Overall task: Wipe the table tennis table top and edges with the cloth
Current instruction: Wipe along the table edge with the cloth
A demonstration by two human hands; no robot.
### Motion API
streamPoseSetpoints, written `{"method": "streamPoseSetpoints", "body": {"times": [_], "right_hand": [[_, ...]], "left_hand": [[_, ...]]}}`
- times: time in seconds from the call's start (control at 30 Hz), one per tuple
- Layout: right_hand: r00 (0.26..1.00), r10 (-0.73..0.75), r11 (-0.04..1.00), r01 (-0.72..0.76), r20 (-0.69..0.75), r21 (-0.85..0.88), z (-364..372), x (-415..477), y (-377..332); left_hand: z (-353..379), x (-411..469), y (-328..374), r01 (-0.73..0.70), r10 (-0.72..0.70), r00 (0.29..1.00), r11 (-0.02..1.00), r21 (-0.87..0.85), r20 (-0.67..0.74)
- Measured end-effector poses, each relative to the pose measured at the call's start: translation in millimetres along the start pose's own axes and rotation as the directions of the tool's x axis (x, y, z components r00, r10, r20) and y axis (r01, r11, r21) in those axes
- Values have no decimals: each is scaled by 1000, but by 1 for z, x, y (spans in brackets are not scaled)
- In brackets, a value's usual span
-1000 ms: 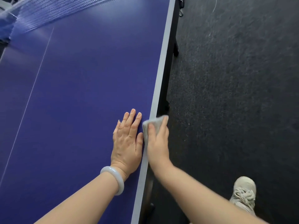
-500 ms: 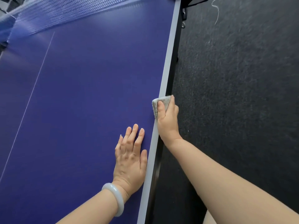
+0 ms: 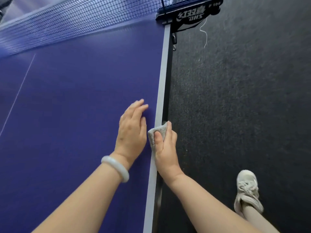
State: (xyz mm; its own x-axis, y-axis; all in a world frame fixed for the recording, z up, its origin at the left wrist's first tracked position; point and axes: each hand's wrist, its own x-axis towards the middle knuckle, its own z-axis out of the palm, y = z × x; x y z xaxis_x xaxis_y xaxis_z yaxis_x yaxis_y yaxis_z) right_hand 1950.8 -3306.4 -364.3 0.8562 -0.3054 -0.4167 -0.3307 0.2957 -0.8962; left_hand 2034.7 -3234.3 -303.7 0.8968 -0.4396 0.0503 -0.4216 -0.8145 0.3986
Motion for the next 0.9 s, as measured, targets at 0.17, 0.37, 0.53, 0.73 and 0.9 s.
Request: {"method": "streamPoseSetpoints", "body": {"times": [0.17, 0.37, 0.53, 0.73, 0.9], "right_hand": [[1000, 0, 998, -1, 19, 65, -1, -2, -1], [999, -7, 984, -1, 44, 178, -7, 46, -29], [997, -72, 985, 76, -37, 154, -13, 127, -69], [1000, -7, 993, 8, -4, 115, -4, 37, -34], [997, 15, 999, -12, -78, 39, -7, 120, -72]], "left_hand": [[23, 66, 4, 31, -37, 998, 992, 123, 49], [27, 67, -1, 44, -44, 999, 990, 134, 2], [26, 66, 7, 63, -64, 998, 987, 149, 1], [27, 67, 8, 81, -91, 995, 975, 207, 41], [25, 68, 9, 87, -97, 994, 973, 215, 38]]}}
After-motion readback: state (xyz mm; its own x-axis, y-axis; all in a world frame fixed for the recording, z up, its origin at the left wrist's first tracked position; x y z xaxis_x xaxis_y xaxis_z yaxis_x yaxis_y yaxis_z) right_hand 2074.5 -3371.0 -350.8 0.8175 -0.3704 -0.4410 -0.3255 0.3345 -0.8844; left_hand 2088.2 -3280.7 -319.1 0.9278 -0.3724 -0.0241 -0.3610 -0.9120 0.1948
